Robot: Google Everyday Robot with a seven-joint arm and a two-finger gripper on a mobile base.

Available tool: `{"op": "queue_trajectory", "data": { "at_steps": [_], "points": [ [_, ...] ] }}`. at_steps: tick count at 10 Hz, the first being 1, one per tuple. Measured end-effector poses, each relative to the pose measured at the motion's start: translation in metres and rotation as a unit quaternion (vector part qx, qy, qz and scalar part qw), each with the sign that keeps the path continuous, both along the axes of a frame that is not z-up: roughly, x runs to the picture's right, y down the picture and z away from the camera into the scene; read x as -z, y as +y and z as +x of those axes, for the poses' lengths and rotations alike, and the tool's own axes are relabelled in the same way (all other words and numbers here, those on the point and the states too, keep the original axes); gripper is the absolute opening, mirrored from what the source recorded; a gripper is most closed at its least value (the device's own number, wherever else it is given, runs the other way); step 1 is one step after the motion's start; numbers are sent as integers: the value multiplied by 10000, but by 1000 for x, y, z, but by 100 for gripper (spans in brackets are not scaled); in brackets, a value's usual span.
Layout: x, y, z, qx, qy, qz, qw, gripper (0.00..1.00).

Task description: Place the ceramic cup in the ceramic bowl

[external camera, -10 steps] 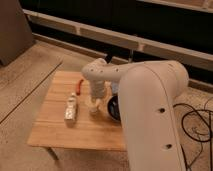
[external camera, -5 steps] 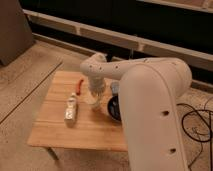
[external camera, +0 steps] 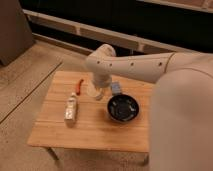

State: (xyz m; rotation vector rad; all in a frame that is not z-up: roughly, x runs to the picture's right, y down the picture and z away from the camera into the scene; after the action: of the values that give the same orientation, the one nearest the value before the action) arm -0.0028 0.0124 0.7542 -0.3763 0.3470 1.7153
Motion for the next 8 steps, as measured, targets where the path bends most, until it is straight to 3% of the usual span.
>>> {"op": "queue_trajectory", "data": {
  "at_steps": [2,3,5,8],
  "points": [
    [23,16,28,-412,134,129,9990,0],
    [36,35,49,-680,264,166,9972,0],
    [45,69,75,-1013,434,105,9939,0],
    [38,111,125,-1480,711,-54,9864,0]
  ]
}}
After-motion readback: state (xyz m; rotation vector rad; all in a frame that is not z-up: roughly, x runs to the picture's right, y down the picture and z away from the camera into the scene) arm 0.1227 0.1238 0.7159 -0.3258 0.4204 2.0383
